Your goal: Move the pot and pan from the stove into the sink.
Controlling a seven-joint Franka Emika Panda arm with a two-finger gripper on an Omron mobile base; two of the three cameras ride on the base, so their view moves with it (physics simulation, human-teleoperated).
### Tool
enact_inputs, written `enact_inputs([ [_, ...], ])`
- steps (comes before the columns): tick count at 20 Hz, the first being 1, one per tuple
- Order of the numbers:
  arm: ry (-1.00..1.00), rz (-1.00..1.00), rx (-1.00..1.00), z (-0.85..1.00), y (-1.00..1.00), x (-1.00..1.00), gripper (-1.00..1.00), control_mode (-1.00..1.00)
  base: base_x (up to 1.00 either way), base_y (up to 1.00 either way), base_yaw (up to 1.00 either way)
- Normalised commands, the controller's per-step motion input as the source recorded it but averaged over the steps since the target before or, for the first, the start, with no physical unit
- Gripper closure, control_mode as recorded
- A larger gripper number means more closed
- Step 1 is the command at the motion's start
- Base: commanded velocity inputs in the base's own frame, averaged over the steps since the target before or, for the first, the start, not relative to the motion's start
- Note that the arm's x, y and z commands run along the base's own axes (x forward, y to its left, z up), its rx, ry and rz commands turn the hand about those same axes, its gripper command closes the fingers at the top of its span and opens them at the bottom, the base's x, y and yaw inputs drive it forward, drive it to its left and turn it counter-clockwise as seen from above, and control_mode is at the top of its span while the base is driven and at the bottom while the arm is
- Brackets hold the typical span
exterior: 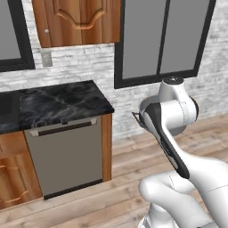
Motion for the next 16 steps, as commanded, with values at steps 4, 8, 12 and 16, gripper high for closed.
enact_inputs([
  [4, 0.0, 0.0, 0.0, 0.0, 0.0, 0.0, 1.0, 1.0, 0.88, 0.19, 0.0],
  [8, 0.0, 0.0, 0.0, 0.0, 0.0, 0.0, 1.0, 1.0, 0.82, 0.18, 0.01],
  [12, 0.0, 0.0, 0.0, 0.0, 0.0, 0.0, 1.0, 1.0, 0.57, 0.1, 0.01],
  [16, 0.0, 0.0, 0.0, 0.0, 0.0, 0.0, 1.0, 1.0, 0.16, 0.02, 0.01],
])
